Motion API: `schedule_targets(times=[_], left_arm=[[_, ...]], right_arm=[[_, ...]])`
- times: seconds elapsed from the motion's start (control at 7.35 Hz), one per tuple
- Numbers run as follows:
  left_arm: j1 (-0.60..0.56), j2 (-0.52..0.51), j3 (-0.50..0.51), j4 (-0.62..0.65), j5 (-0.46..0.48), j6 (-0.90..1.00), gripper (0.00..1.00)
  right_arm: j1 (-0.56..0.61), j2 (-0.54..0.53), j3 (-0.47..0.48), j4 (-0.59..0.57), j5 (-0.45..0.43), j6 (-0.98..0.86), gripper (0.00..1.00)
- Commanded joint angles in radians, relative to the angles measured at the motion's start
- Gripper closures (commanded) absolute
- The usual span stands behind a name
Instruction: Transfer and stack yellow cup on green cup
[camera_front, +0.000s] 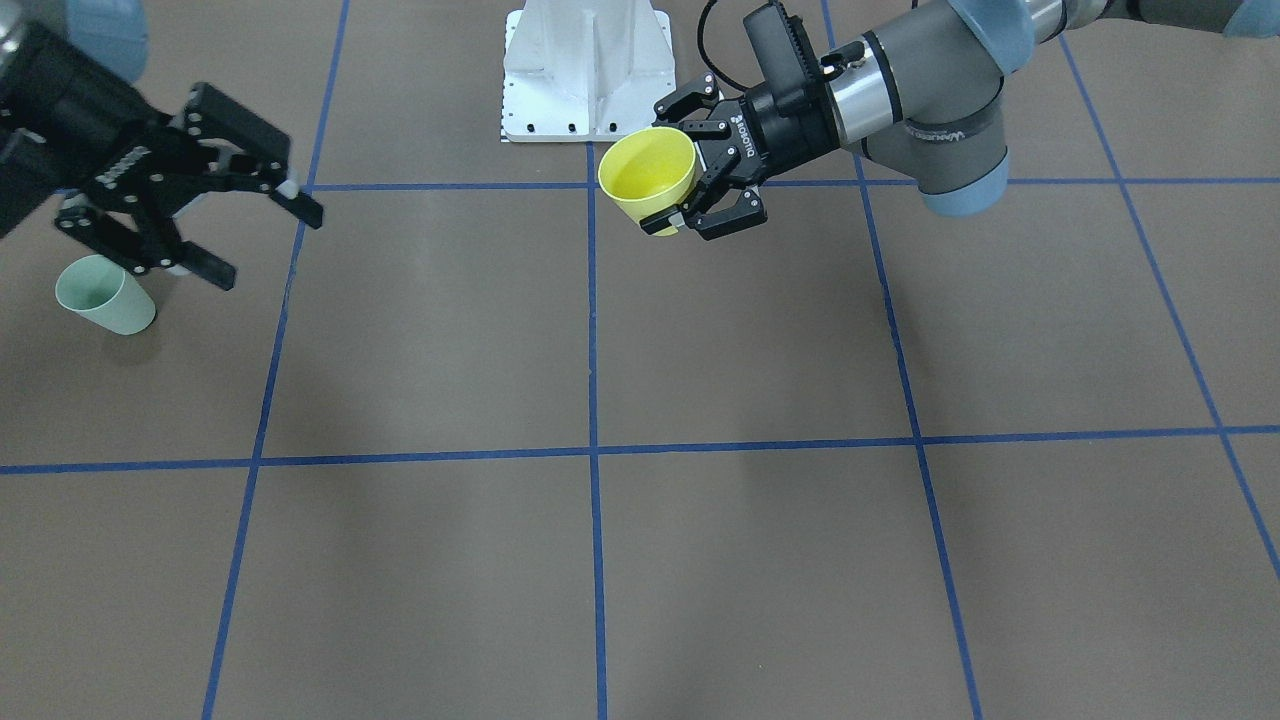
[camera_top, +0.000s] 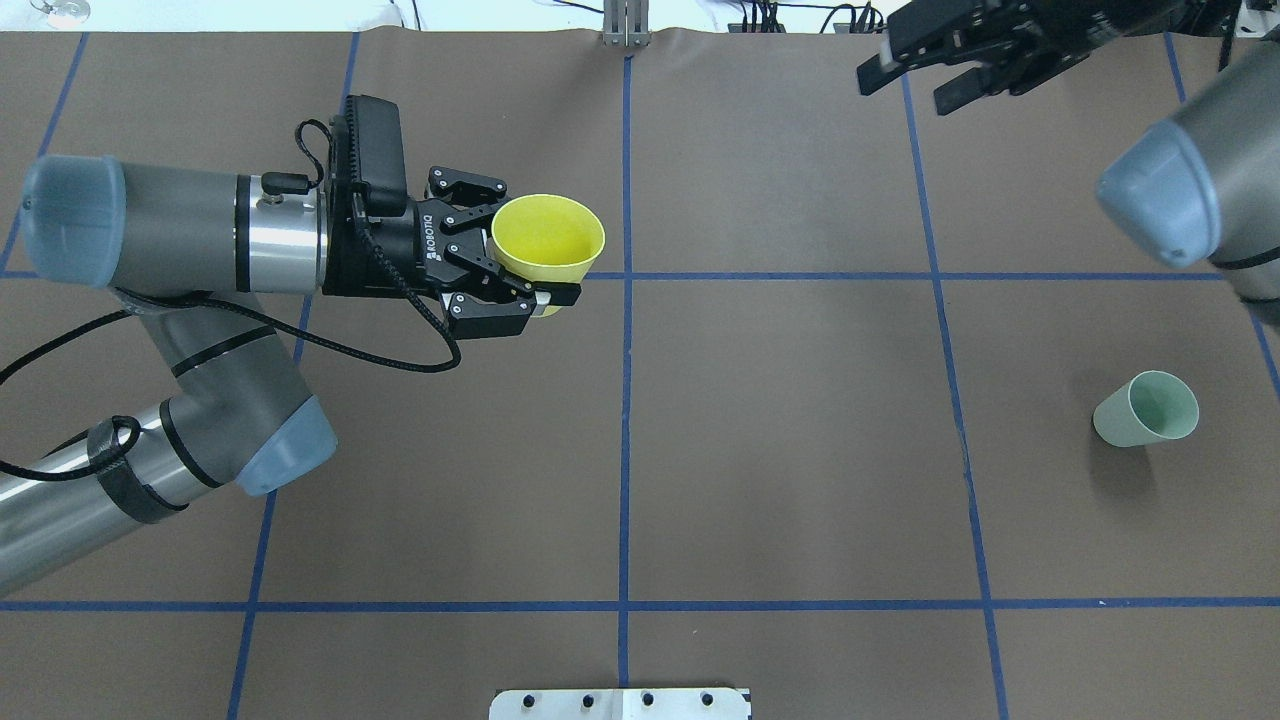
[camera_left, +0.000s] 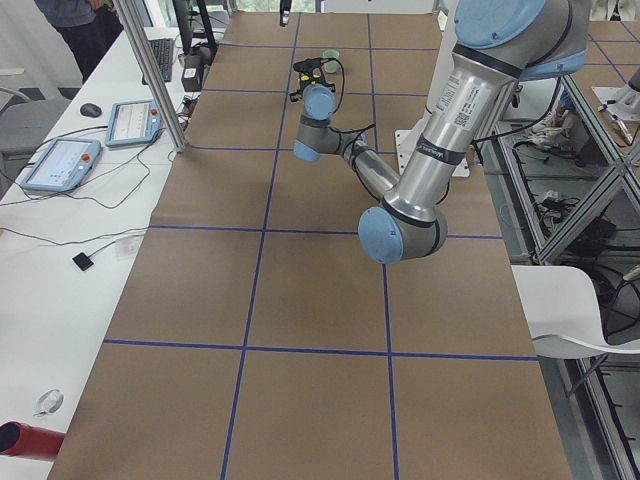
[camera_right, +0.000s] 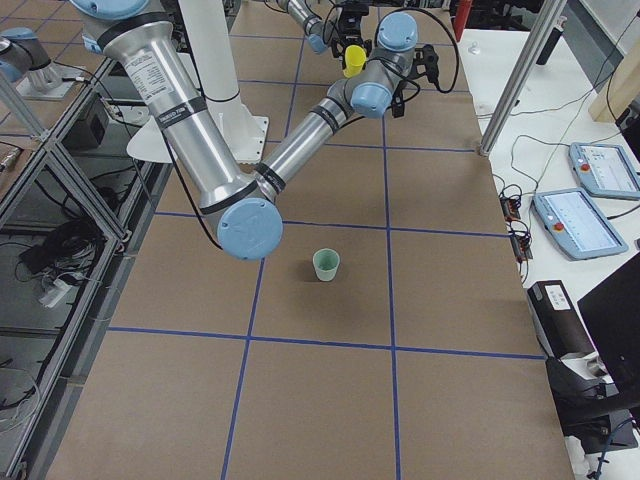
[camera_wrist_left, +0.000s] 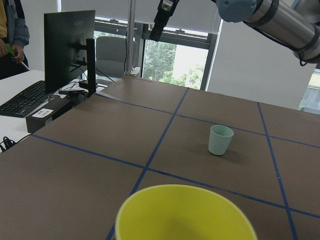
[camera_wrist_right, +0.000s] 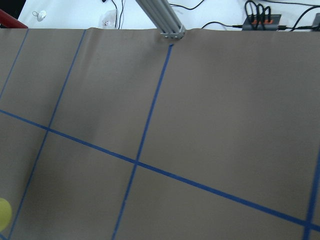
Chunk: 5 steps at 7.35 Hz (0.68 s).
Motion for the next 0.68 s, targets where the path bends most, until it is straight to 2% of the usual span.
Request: schedule_targets(times=[0.0, 0.14, 0.27, 0.54], left_arm=[[0.000, 0.001, 0.002, -0.007, 0.059, 0.034, 0.67], [0.007, 0.002, 0.014, -0.006, 0.099, 0.062, 0.66], [0.008, 0.004, 0.037, -0.013, 0.101, 0.081, 0.65], [0.010, 0.030, 0.047, -0.039, 0.099, 0.128, 0.64]], right_arm=[[-0.181, 0.143, 0.025, -0.115, -0.127, 0.195, 0.01], [-0.244, 0.197, 0.032, -0.196, -0.174, 0.214, 0.00], [-0.278, 0.234, 0.035, -0.255, -0.195, 0.236, 0.00], [-0.311, 0.238, 0.032, -0.272, -0.228, 0.236, 0.00]])
